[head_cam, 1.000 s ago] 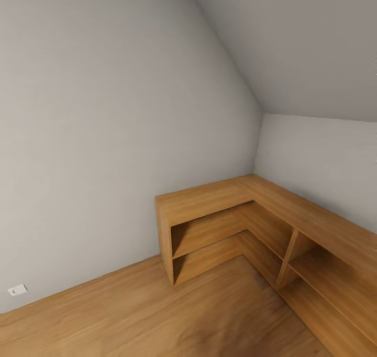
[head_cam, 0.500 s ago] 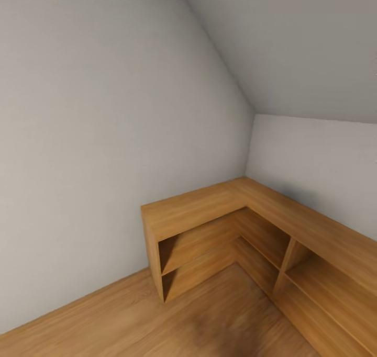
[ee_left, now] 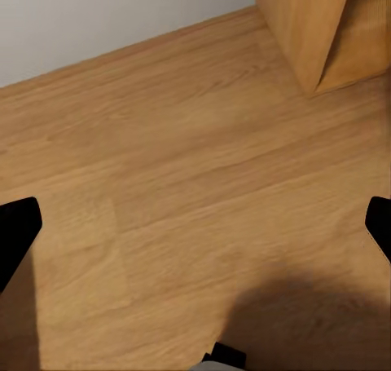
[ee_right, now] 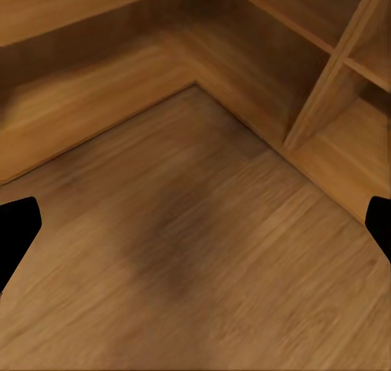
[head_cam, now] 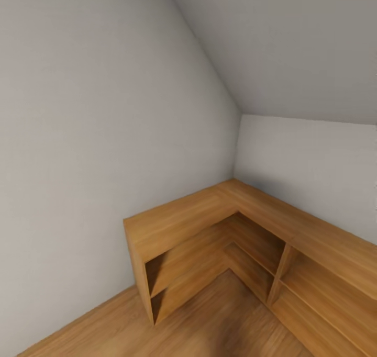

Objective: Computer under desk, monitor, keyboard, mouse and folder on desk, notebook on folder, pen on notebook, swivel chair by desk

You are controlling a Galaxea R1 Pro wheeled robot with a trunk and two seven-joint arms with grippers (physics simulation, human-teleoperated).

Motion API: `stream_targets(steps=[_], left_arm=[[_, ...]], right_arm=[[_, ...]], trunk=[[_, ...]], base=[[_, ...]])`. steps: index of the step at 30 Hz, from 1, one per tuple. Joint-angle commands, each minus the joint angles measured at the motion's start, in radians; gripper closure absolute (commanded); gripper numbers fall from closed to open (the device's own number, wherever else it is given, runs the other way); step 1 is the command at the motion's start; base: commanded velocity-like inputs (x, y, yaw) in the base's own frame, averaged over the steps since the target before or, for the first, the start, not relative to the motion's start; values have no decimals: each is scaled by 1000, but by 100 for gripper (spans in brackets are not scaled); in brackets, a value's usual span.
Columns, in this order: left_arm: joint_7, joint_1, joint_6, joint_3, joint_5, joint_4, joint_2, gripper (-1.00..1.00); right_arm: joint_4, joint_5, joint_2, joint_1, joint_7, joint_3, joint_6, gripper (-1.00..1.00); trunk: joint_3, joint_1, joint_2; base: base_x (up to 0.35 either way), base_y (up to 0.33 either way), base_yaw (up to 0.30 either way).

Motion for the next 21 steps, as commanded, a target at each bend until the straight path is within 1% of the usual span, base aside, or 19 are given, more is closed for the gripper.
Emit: stream_targets(steps=[1,4,7,21], left_arm=[[9,0,-1,-8,2,-1,0,-100],[9,0,-1,-8,2,-1,0,-100],[9,0,-1,-8,2,-1,0,-100],[9,0,-2,-7,3,-1,0,-100]], right_arm=[[2,-10,1,-1,-2,9,-4,-100],[2,-10,1,-1,-2,9,-4,-100],[2,-10,1,-1,-2,9,-4,-100],[2,-10,1,-1,-1,9,-4,-100]], trunk=[[-1,1,-1],[-1,1,-1],[-1,1,-1],[-2,1,-1]], base=[[277,224,-260],[250,212,-262],[136,110,-263],[12,10,-266]])
